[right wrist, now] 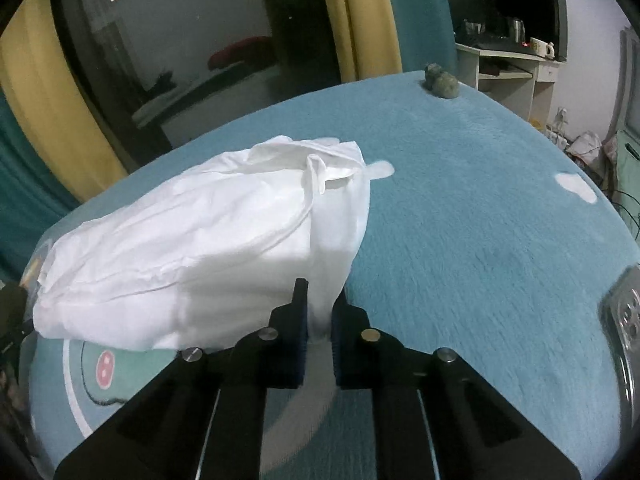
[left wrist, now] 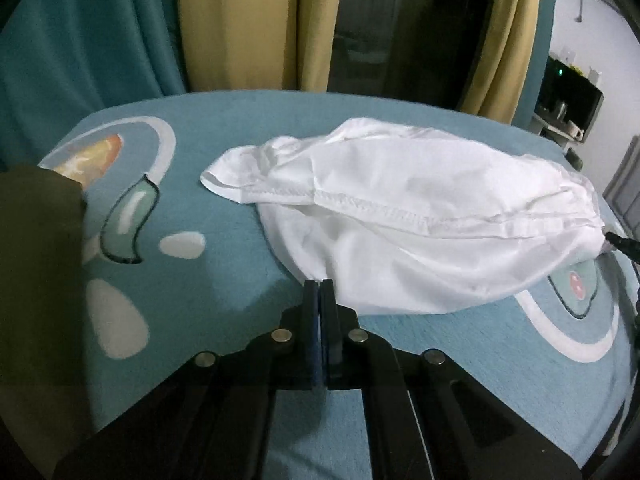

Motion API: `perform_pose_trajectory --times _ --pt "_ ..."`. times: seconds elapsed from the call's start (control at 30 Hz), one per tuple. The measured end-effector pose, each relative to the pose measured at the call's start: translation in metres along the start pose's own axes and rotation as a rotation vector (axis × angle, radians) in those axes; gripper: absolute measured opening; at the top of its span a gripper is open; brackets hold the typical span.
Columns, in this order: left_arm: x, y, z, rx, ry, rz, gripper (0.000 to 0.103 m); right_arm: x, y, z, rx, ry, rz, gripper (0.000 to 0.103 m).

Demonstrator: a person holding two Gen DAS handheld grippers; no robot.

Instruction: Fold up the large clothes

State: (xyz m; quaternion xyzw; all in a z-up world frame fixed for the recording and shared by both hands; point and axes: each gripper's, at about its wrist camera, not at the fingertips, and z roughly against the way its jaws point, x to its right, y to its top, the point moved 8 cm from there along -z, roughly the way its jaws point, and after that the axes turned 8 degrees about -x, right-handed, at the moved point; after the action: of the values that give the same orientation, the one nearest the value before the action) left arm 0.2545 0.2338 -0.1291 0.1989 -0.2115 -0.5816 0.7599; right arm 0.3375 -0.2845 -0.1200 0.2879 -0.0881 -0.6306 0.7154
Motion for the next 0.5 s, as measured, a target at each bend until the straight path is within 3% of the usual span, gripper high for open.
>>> perform_pose_trajectory --times 0.5 --pt "0.000 -0.029 0.064 0.065 -0.026 0.017 0.000 -0.003 -0.037 0.062 0.041 0.007 0.082 0.009"
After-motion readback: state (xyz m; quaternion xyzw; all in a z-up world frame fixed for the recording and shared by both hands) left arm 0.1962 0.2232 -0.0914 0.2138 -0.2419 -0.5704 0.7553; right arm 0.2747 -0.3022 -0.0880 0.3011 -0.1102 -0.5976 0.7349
